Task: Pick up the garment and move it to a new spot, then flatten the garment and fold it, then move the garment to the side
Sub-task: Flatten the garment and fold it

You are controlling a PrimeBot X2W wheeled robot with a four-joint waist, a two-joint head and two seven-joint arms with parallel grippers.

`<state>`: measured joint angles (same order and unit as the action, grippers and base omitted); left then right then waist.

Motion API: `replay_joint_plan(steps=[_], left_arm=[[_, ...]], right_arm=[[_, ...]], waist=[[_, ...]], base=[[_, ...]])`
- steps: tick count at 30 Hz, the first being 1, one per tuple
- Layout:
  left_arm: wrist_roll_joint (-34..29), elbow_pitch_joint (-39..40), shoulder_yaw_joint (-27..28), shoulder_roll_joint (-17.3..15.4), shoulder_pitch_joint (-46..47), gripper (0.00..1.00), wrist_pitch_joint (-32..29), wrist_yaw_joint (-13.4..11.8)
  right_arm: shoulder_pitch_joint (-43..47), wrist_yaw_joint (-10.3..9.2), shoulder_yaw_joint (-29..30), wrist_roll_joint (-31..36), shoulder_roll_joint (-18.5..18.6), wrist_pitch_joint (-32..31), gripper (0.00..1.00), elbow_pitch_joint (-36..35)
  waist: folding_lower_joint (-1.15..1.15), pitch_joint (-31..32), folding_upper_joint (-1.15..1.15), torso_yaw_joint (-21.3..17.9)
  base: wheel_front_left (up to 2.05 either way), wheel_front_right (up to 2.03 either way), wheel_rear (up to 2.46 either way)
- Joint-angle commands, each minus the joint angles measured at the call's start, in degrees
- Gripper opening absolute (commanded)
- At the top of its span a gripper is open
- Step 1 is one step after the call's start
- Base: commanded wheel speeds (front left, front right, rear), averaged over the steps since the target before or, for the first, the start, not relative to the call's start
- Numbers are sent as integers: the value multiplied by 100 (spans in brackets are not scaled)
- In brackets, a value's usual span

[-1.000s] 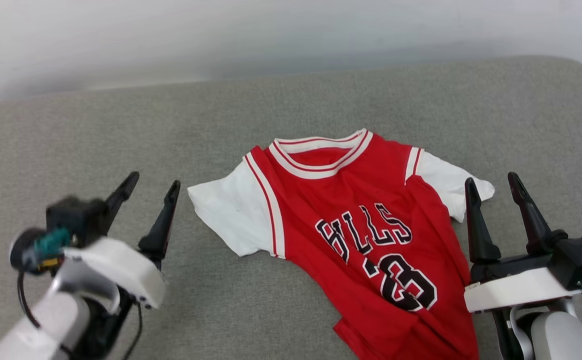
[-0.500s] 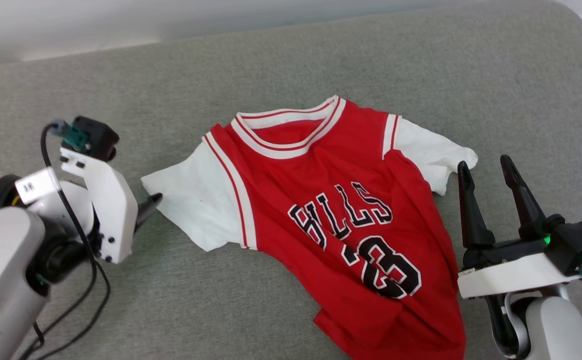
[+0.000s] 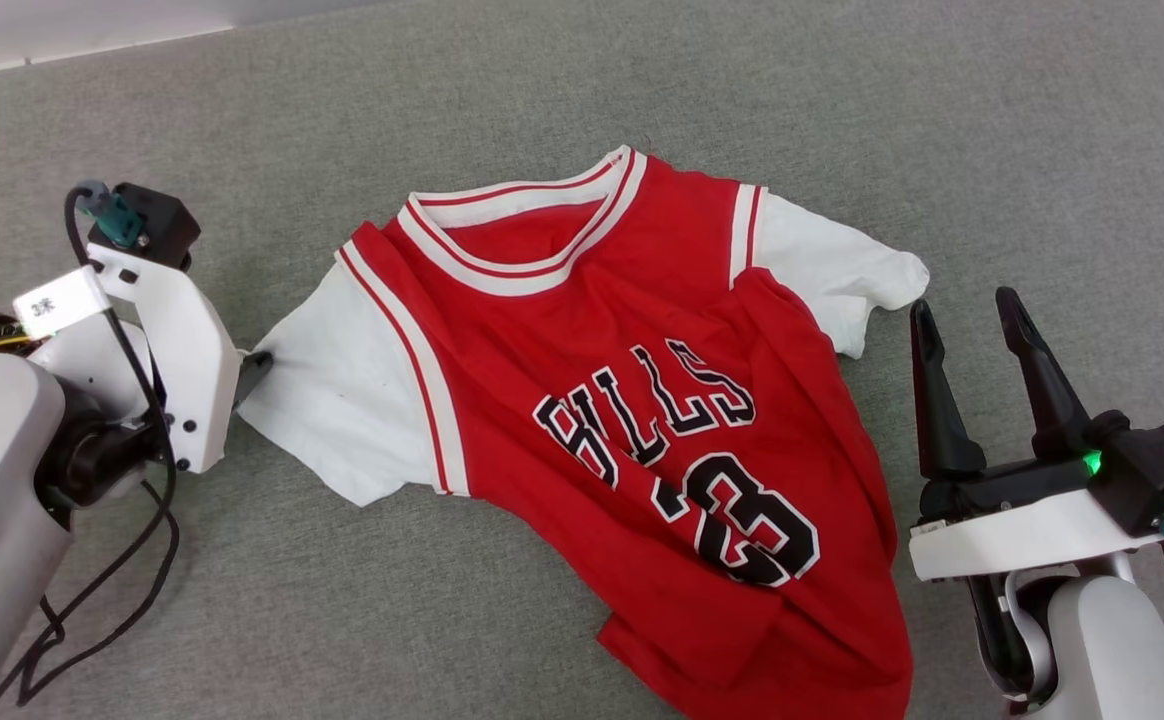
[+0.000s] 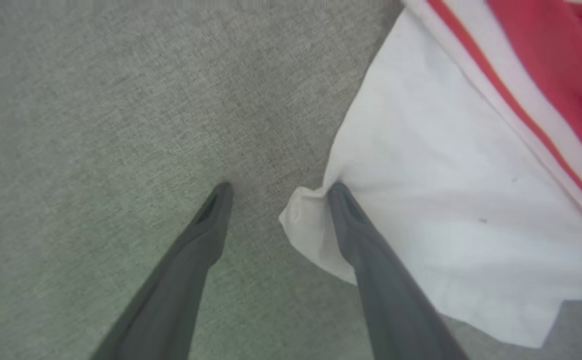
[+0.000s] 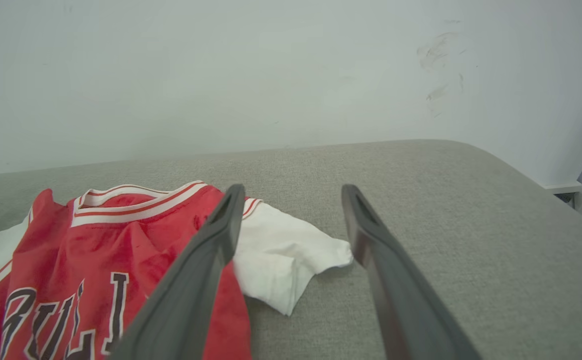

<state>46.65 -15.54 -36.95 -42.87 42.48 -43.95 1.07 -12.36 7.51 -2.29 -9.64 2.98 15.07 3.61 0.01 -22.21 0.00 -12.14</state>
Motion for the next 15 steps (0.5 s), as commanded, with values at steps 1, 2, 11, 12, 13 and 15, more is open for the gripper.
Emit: replay_joint_plan(steps=[1, 2, 11, 12, 13, 15], left_arm=[[46, -89, -117, 44, -86, 100, -140, 51], [44, -112, -199, 41, -128, 100, -240, 109], [61, -209, -349, 136, -324, 0, -236, 144], [44, -213, -296, 139, -304, 0, -118, 121], [22, -221, -246, 149, -281, 0, 14, 78], [-25, -222, -129, 136, -268, 0, 287, 21]], right_arm=[[-47, -4, 8, -36, -19, 14, 100, -34], [-51, -4, 11, -35, -19, 14, 100, -34], [-67, -4, 51, 40, -19, 14, 100, 3], [-60, -4, 55, 53, -19, 14, 100, 10], [-57, -4, 61, 63, -19, 14, 100, 18], [-37, -4, 81, 110, -19, 14, 100, 37]], waist=[[-1, -13, 0, -8], [-1, -15, 0, -10], [-1, 73, 0, 70], [-1, 101, 0, 89], [-1, 137, 0, 111], [-1, 229, 0, 158]], base=[[0, 0, 0], [0, 0, 0], [0, 0, 0], [0, 0, 0], [0, 0, 0], [0, 0, 0]])
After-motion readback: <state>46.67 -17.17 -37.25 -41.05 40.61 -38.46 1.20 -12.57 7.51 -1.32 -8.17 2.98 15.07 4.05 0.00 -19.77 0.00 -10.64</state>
